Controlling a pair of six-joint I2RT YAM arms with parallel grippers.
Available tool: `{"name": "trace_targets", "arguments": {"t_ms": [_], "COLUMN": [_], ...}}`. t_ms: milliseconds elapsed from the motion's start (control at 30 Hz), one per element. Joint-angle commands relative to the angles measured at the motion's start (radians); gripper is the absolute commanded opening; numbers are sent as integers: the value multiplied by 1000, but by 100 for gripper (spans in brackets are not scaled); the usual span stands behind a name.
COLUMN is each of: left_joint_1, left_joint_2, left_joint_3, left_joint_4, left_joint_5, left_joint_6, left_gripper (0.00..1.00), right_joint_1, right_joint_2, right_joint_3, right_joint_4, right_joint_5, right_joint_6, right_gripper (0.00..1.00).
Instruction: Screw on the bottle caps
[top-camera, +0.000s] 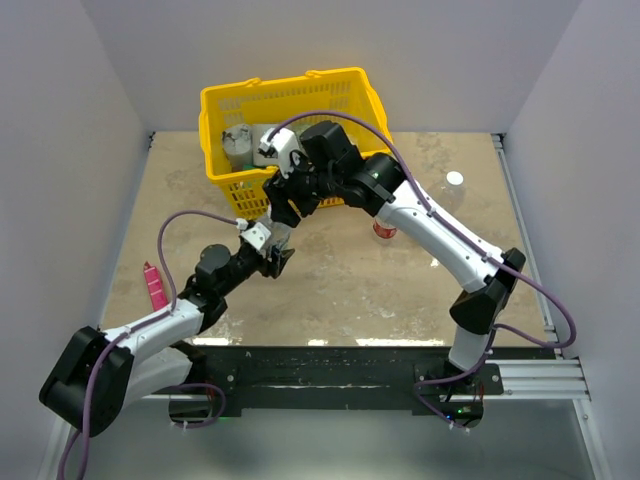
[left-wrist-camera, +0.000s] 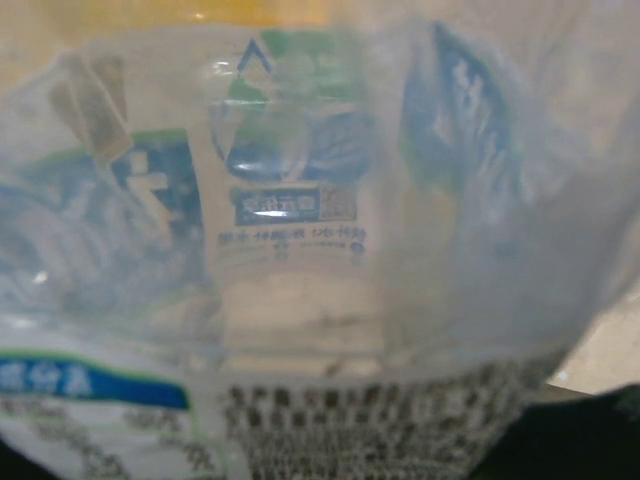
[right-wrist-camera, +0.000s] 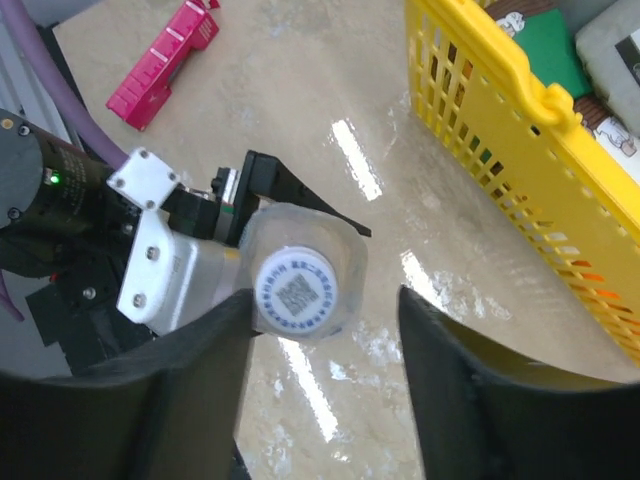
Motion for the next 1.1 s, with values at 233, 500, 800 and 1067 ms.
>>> {"name": "trace_targets", "arguments": {"t_ms": [233, 500, 800, 1067], "left_joint_1": [3, 16, 12, 14], "left_joint_2": [19, 12, 32, 35], "left_joint_3": [-22, 56, 119, 161], "left_joint_4": [158, -41, -203, -301], "left_joint_5": [92, 383, 463, 480], "left_joint_6": [-76, 184, 376, 462], "left_gripper": [0, 0, 0, 0], "right_joint_1": [-12, -13, -9, 5], "right_joint_2": [-64, -226, -262, -247], "right_joint_3": [171, 0, -109, -126], "right_joint_4": [-139, -222, -516, -494], "right_joint_5": [-249, -303, -364, -387], "right_joint_6": [-139, -915, -1456, -1530], "right_gripper": [89, 72, 63, 66]}}
